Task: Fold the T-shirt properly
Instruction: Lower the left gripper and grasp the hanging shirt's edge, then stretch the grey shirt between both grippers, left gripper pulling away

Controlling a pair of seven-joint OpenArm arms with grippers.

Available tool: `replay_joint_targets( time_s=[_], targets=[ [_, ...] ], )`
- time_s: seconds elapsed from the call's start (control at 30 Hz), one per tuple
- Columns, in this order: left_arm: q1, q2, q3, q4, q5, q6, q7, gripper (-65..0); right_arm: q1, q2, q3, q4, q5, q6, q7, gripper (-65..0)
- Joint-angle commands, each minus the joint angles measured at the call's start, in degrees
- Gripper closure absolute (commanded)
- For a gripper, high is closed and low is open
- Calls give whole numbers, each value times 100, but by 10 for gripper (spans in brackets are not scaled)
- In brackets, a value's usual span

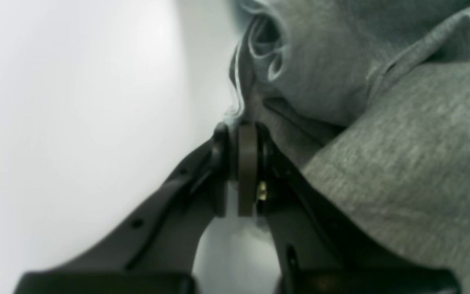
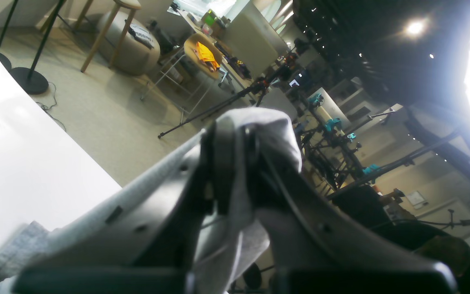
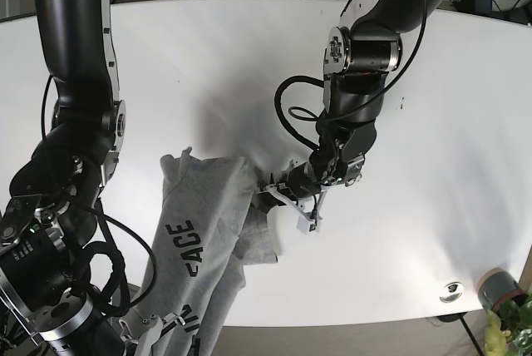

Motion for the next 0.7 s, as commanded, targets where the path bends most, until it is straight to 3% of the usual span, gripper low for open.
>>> replay_joint_targets(
  time_s=[0.0,0.17,0.3,0.43,0.67],
  targets=[
    [-67,-3,2,36,78,71,116,0,216,35,29,32,-43,-48,155,0],
    [74,-179,-86,397,60,71,116,0,199,44,204,23,-51,-48,155,0],
    [390,-214,-702,1170,78,97,204,0,137,53,354,14,-51,-48,155,0],
    [513,-513,-1238,1918,78,299,678,0,119,238,415,-144,-51,-48,155,0],
    [988,-715,-1537,3465,69,150,1549,0,322,405,415,-751,-51,-66,313,0]
  ],
)
